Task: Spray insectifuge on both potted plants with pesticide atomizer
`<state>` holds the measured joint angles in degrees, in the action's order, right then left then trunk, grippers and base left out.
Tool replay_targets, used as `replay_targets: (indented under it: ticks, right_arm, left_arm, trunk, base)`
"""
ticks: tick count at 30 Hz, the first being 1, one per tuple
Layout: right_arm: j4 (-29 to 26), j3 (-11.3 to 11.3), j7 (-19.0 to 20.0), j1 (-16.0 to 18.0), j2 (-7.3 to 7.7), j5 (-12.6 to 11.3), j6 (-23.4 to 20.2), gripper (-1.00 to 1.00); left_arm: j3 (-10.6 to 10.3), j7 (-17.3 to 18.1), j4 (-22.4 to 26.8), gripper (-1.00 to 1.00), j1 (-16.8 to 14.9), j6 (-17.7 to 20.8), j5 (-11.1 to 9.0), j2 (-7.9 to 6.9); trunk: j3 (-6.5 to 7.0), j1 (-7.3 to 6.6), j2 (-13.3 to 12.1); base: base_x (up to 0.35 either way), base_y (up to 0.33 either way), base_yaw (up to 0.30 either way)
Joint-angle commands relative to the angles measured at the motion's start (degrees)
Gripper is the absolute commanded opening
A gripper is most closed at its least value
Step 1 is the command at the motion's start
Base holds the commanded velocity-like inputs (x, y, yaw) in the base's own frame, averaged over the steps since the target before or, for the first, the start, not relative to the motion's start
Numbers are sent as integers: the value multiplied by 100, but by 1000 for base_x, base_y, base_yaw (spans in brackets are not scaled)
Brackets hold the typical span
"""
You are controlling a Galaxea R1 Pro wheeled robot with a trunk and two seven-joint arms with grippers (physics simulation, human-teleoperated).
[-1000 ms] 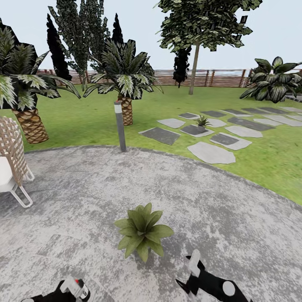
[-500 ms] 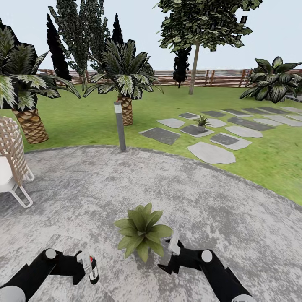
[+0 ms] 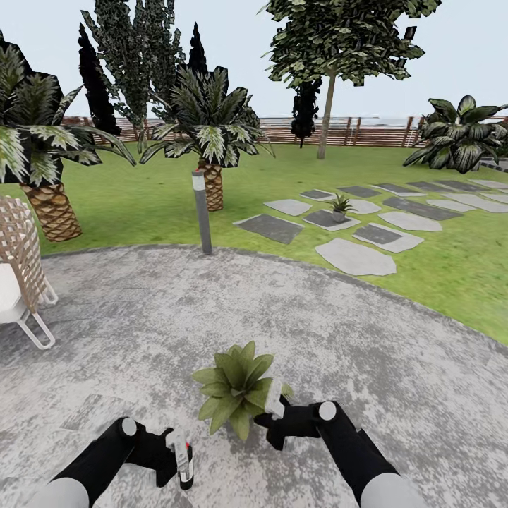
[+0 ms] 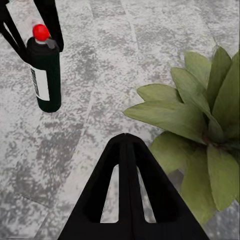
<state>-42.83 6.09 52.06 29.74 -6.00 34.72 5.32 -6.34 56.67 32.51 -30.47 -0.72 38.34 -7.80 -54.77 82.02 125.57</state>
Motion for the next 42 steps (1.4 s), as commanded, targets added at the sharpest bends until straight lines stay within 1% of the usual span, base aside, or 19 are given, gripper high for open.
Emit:
replay_targets:
  ticks: [1,3,4,6,8,12,15,19,22,31,37,39,42]
  right_arm:
    - [-5,122,9,4,-10,61,52,-100]
    - [-9,368,11,4,-23,61,50,-100]
    - [-11,450,9,4,-26,61,49,-100]
    - [-13,541,8,5,-37,61,48,-100]
    - [-14,578,8,5,-45,56,48,-100]
    - [-15,600,10,5,-57,53,48,-100]
    - [-16,603,14,5,-74,53,48,-100]
    - [-15,604,15,5,-88,52,48,-100]
    - [-18,604,15,5,-95,52,48,-100]
    - [-20,604,15,5,-127,52,51,-100]
    - [-23,604,11,5,-129,52,56,-100]
    - [-23,604,8,5,-130,52,56,-100]
    - [-23,604,8,5,-130,52,56,-100]
  left_arm:
    - [-18,10,9,-100,-2,-7,25,22]
    - [-17,10,9,-100,-2,-7,25,52]
    - [-19,10,13,-100,-2,-7,24,66]
    - [-23,13,18,-100,-3,-7,29,121]
    - [-58,45,23,-100,-3,-7,36,181]
    - [-270,243,39,-100,-7,2,48,254]
    - [-328,297,41,-100,-49,2,50,333]
    - [-340,322,37,-100,-141,8,32,398]
    - [-342,322,36,-100,-167,10,36,528]
    - [-342,326,36,-100,-177,5,19,678]
    - [-342,327,36,-100,-177,3,21,864]
    - [-342,328,36,-100,-177,3,-6,958]
    - [-342,328,37,-100,-178,-4,-20,1014]
  trunk:
    - [-5,-1,2]
    - [-5,-1,2]
    - [-5,-1,2]
    - [-5,-1,2]
    - [-5,-1,2]
    - [-5,-1,2]
    - [-5,-1,2]
    - [-5,-1,2]
    - [-5,-1,2]
    - [-5,-1,2]
    - [-5,-1,2]
    - [-5,-1,2]
    - [-5,-1,2]
  base:
    - [0,0,0]
    - [0,0,0]
    - [0,0,0]
    - [0,0,0]
    - [0,0,0]
    - [0,0,0]
    - [0,0,0]
    - [0,0,0]
    - [0,0,0]
    - [0,0,0]
    - [0,0,0]
    - [0,0,0]
    - [0,0,0]
